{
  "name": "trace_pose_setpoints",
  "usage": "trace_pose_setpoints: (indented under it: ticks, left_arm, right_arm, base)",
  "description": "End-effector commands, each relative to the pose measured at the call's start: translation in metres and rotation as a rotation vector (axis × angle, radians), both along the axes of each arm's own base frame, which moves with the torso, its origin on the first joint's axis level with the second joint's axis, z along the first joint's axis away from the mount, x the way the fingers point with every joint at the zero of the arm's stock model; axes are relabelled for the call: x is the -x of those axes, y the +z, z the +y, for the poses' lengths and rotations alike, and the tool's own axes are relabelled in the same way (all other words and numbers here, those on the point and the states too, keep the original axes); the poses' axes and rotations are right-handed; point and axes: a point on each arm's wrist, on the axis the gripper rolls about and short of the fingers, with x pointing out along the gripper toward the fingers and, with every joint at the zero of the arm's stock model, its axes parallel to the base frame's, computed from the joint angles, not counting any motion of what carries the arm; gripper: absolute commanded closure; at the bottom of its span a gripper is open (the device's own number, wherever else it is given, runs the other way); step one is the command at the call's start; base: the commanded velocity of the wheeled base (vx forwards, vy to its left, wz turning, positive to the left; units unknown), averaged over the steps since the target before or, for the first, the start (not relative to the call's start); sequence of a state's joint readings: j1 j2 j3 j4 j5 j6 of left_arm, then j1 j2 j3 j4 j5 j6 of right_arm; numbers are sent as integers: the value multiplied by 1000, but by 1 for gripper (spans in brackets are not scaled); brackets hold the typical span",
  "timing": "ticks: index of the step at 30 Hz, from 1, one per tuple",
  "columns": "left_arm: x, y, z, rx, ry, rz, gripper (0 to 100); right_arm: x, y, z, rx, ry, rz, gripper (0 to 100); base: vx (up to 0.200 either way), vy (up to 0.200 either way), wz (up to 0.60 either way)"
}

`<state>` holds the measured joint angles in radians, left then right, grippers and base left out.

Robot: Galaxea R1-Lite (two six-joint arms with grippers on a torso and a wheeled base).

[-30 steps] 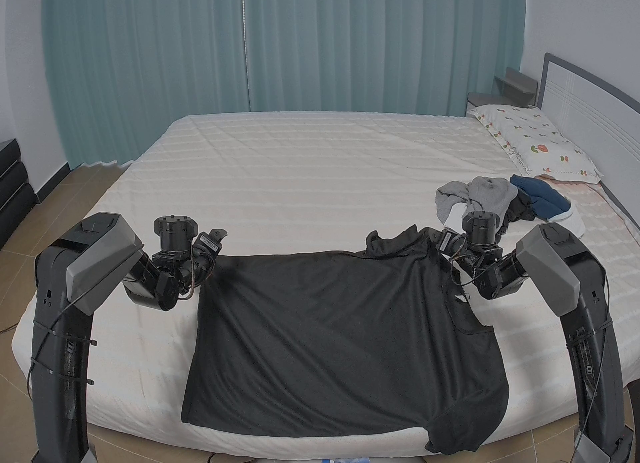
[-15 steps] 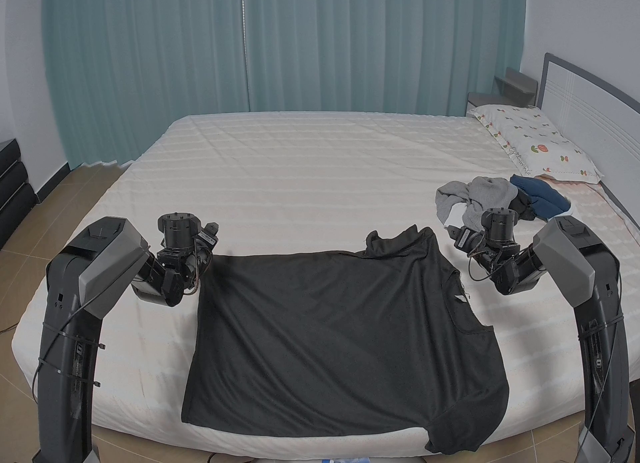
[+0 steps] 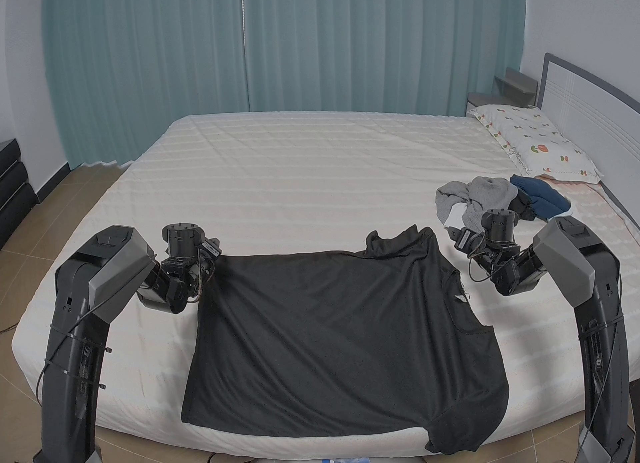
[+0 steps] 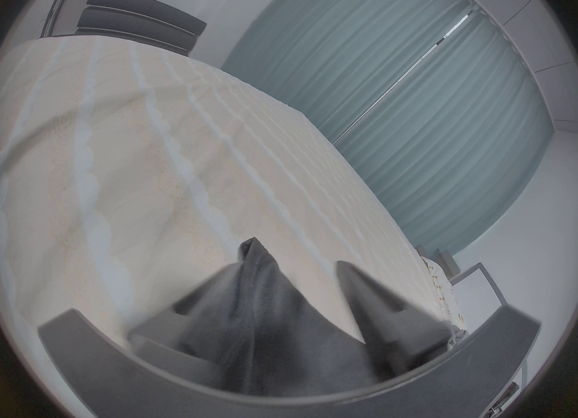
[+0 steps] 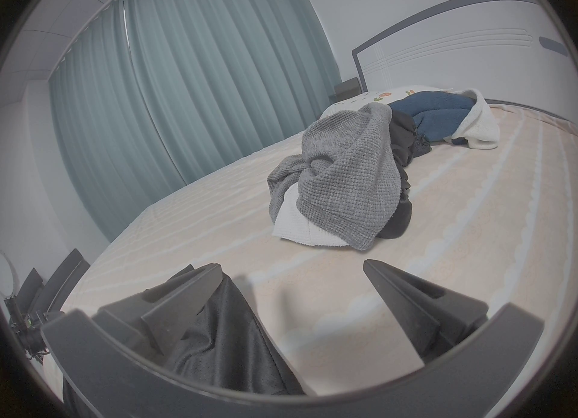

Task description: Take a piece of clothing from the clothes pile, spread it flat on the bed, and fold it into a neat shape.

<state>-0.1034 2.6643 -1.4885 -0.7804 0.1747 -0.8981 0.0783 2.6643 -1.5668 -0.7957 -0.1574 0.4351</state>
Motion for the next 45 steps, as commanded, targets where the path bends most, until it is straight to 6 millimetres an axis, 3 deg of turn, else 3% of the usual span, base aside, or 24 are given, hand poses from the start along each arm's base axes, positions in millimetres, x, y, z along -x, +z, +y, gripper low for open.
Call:
trace_pose_setpoints:
  ticks: [1, 12, 20, 26, 35, 39, 45]
  left_arm:
    - [-4, 0, 0, 3, 5, -17, 100]
    - [-19, 8, 7, -9, 96, -116, 100]
    - [-19, 10, 9, -7, 98, -139, 100]
    - [-8, 6, 11, -5, 101, -93, 100]
    - [48, 63, 14, 47, 68, -63, 100]
    - [84, 91, 11, 97, -37, -39, 100]
    - [113, 96, 9, 137, -128, 17, 100]
  right_arm:
    - [0, -4, 2, -9, 0, 6, 0]
    - [0, -5, 5, -13, 3, 1, 0]
    - [0, -5, 5, -20, 1, -4, 0]
    - [8, 1, 4, -22, 0, 11, 0]
    - [67, 49, -5, -89, 65, 74, 0]
    - [131, 63, -8, -143, 163, 157, 0]
    - [192, 69, -15, -194, 274, 214, 0]
  base:
    - [0, 0, 0]
    - [0, 0, 0]
    - [0, 0, 0]
    - [0, 0, 0]
    - [0, 0, 0]
    - [0, 0, 0]
    - [0, 0, 0]
